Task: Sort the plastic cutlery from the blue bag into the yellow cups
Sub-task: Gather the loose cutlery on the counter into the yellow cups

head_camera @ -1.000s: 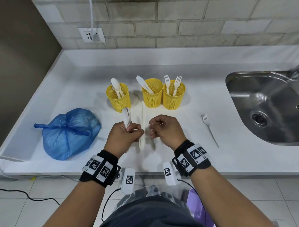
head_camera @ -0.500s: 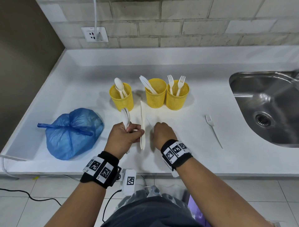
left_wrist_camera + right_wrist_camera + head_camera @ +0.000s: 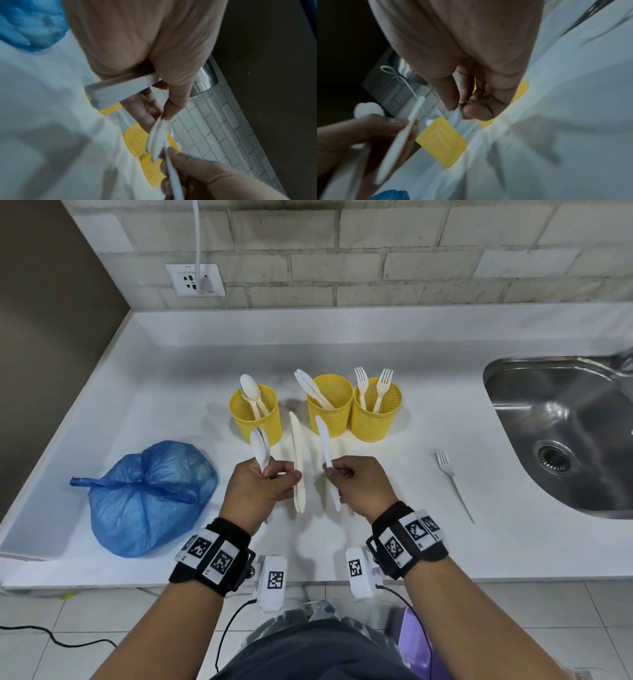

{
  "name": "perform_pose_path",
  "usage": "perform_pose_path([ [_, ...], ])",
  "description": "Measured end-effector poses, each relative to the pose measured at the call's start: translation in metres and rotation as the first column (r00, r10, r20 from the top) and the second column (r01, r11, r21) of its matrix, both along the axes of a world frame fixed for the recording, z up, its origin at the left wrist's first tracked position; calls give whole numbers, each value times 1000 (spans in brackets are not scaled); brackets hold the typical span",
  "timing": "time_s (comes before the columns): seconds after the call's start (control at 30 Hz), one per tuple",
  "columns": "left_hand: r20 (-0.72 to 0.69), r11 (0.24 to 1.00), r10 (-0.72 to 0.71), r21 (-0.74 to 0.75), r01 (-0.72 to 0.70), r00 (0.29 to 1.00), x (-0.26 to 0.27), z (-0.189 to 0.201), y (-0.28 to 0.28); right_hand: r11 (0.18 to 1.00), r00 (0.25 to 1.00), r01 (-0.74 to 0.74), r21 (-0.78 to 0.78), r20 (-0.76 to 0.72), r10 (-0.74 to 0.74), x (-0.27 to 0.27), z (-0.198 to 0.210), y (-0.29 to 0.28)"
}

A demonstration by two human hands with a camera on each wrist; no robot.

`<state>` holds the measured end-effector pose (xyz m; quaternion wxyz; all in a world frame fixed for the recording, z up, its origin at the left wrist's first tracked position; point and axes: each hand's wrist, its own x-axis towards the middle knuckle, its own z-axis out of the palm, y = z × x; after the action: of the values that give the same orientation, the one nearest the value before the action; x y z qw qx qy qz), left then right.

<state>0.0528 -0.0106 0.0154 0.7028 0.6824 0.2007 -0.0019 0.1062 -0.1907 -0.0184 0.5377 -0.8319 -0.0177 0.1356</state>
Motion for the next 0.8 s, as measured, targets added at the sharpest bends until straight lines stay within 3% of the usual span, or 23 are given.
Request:
perform_pose_path([
  [0.17,11,998,-58,-30,59,998,18,1,1,972,1000,22,234,-17,-18,-2,31,7],
  [0.37,113,974,-187,-108,199,976,31,18,1,947,997,74,313,-40,-65,7,32,21],
  [0.53,124,963,-216,-135,232,968,40,20,11,918,989,137,372,-98,-108,14,31,32],
  [0.8,117,949,-269,-138,284,956,48,14,33,812,958,158,562,-286,12,27,39,41],
])
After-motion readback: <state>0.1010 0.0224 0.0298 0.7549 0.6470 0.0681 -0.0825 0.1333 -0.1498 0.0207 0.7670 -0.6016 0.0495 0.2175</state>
